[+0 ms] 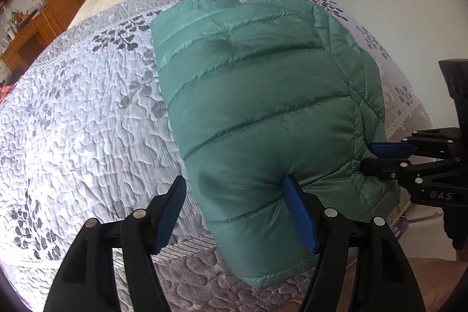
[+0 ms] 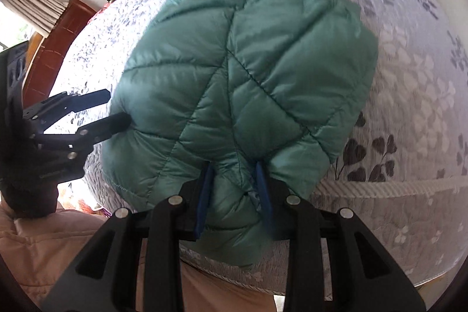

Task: Fold large clothes
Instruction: 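Grasp the teal jacket bundle edge with both grippers together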

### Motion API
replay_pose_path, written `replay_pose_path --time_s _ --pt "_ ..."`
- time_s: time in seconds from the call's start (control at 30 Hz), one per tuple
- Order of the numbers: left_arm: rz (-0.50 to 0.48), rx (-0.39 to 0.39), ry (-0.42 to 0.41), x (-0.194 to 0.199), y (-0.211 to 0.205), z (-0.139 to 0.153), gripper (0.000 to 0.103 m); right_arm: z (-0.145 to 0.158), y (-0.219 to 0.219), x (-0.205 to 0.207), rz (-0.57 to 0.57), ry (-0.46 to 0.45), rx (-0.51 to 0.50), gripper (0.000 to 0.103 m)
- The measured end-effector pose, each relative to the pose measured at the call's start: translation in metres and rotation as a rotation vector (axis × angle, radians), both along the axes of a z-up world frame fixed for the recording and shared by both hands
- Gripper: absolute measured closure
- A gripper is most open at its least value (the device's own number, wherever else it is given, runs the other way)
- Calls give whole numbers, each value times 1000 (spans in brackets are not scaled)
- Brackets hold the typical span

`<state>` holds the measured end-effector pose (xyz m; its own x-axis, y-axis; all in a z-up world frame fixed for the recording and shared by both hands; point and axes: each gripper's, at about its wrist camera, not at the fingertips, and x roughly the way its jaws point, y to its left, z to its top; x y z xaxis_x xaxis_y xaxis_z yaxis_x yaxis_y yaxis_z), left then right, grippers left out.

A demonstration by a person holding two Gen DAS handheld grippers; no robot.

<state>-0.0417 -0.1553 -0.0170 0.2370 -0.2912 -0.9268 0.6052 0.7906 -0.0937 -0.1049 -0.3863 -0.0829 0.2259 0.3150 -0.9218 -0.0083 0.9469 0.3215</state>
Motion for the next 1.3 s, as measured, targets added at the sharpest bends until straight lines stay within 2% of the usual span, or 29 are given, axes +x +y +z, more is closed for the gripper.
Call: replay_pose_path --time_s 0.6,0.83,0.97,1.03,1.1,1.17,1.2,1.23,1.3 --pt "25 22 37 3 5 -28 30 -32 -2 12 -3 24 21 73" --pt "34 25 27 4 6 -19 30 -14 -2 10 -13 9 3 71" --pt "46 24 0 4 10 -4 31 12 -2 5 -18 -37 3 68" --pt "54 20 -19 5 13 6 31 29 -6 2 -30 -73 17 58" --pt "60 9 -28 7 16 14 31 47 -11 -1 -43 -122 25 54" --pt "67 1 -41 10 19 21 31 62 -19 -2 -64 -158 34 43" --pt "74 -1 -49 12 20 24 31 68 -23 0 -85 -171 36 32" --pt "80 -2 -54 15 21 25 31 73 -29 1 -106 -185 40 26" --pt "92 -8 -60 21 25 28 30 75 -39 4 -139 -188 52 22"
